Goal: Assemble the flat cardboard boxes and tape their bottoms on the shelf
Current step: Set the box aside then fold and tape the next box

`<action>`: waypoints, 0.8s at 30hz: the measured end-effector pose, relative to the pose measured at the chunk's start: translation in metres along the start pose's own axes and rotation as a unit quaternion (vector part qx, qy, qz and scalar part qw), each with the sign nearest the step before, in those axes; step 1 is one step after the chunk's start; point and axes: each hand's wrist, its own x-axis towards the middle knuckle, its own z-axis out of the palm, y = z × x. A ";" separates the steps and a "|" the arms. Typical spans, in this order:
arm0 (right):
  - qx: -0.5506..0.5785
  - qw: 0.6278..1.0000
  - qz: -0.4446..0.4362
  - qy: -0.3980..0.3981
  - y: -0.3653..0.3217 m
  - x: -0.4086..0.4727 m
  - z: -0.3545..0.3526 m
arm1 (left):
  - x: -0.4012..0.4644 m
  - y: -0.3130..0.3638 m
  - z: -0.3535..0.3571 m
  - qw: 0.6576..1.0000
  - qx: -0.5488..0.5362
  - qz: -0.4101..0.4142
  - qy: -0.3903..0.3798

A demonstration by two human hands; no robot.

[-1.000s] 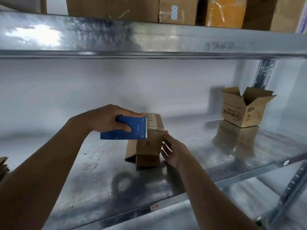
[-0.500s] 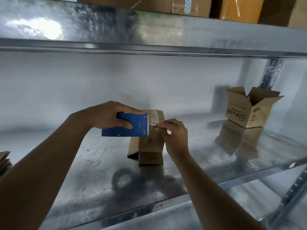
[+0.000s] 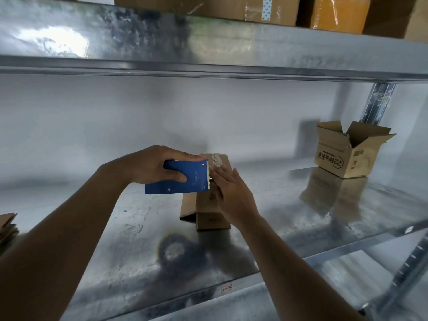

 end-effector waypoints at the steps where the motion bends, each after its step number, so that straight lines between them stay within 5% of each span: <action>1: 0.001 1.000 0.012 0.000 0.002 -0.001 0.001 | -0.001 -0.002 0.002 1.000 -0.010 0.000 0.002; 24: -0.015 0.992 0.113 -0.049 -0.025 0.013 -0.015 | -0.040 -0.046 -0.005 0.998 -0.033 -0.045 0.001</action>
